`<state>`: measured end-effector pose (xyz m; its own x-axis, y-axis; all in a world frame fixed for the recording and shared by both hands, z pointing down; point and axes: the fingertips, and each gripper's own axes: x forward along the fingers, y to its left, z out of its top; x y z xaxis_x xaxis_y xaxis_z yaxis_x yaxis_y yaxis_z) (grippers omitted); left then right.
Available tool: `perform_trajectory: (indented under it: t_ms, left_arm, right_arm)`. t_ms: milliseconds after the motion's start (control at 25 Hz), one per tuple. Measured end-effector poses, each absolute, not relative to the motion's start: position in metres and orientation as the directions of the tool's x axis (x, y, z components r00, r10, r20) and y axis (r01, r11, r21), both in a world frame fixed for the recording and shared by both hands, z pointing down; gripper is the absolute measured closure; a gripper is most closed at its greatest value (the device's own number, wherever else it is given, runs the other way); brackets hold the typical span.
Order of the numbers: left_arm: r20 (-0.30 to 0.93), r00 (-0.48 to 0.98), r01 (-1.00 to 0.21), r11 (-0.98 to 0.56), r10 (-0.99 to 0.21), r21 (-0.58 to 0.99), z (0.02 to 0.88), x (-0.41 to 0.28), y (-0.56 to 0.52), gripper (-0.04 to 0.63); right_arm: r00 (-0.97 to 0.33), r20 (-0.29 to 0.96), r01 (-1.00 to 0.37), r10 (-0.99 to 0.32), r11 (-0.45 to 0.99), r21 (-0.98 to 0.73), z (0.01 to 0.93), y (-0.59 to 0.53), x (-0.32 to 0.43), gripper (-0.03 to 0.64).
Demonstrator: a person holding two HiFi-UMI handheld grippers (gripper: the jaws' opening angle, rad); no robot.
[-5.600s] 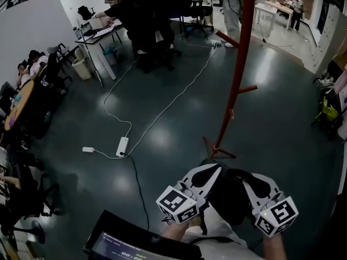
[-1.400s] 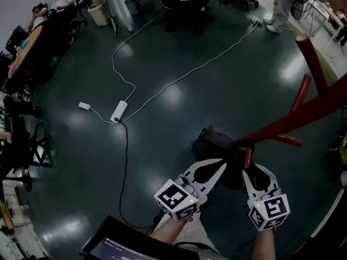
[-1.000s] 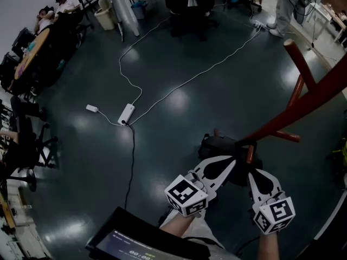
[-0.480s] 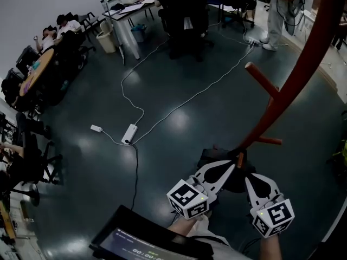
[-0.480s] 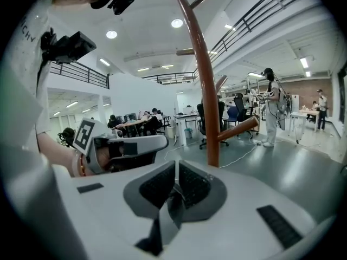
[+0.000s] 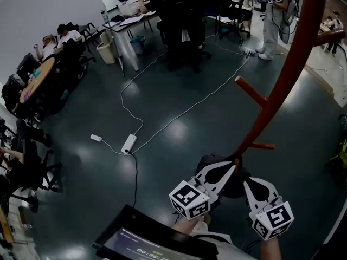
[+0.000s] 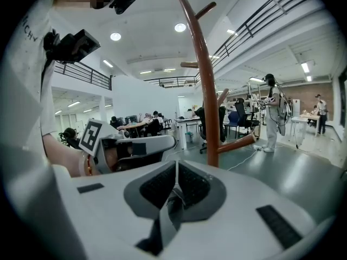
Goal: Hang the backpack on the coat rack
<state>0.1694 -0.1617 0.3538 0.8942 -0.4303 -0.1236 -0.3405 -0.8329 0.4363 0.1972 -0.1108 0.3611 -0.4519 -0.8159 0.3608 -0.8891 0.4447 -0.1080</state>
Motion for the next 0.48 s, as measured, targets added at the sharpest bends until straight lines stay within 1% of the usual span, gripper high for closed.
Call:
perform_trajectory:
  t_ms: [480]
  left_arm:
    - [-0.130, 0.896, -0.333, -0.837, -0.424, 0.435, 0.352, 0.163, -0.163, 0.586]
  right_arm:
    - [-0.450, 0.300, -0.893, -0.841, 0.425, -0.145, 0.349, -0.111, 0.187, 0.591]
